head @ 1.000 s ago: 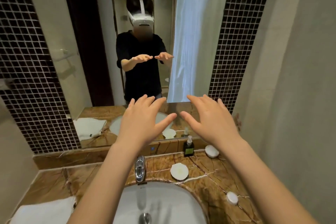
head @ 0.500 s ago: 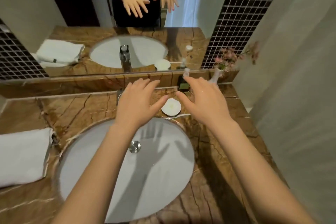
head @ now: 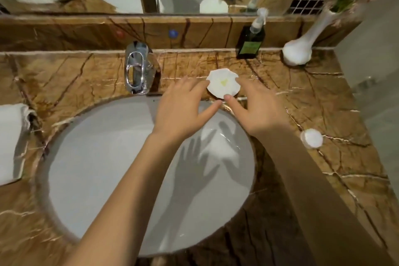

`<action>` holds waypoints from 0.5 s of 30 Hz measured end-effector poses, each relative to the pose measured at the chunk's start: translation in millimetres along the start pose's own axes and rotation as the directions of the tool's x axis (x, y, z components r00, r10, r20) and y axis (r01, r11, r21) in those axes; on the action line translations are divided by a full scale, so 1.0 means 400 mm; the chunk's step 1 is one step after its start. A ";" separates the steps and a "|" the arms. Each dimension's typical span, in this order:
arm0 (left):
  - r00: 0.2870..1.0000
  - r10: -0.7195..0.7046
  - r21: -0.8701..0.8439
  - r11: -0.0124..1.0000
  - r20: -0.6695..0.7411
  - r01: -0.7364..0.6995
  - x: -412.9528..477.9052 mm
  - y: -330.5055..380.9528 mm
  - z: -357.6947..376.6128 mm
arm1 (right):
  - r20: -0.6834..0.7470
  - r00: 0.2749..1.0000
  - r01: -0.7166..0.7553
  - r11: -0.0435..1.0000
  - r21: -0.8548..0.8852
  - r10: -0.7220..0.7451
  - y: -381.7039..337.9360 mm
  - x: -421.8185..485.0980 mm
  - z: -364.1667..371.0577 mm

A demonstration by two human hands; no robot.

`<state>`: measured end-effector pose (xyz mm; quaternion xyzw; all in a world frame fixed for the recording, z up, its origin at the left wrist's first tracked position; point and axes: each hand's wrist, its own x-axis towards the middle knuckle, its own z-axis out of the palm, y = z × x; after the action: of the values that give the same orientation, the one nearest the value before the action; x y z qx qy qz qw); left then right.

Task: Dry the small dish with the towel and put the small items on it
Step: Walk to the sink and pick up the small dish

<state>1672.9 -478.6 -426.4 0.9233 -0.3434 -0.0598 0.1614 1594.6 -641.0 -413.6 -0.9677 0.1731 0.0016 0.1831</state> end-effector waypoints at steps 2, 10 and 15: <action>1.000 -0.021 -0.027 0.999 -0.001 0.021 0.018 -0.008 0.028 | -0.015 1.000 0.008 0.999 0.041 -0.007 0.017 0.012 0.032; 0.999 -0.044 -0.022 0.999 -0.016 0.043 0.044 -0.035 0.106 | -0.216 0.976 0.021 1.000 0.010 -0.019 0.058 0.052 0.121; 0.998 -0.057 -0.029 0.998 -0.017 0.057 0.054 -0.031 0.111 | -0.251 0.962 -0.056 0.976 0.211 0.110 0.079 0.085 0.129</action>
<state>1687.0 -495.4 -472.2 0.9308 -0.3146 -0.0612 0.1759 1619.2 -661.8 -475.3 -0.9277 0.2356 -0.1359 0.2555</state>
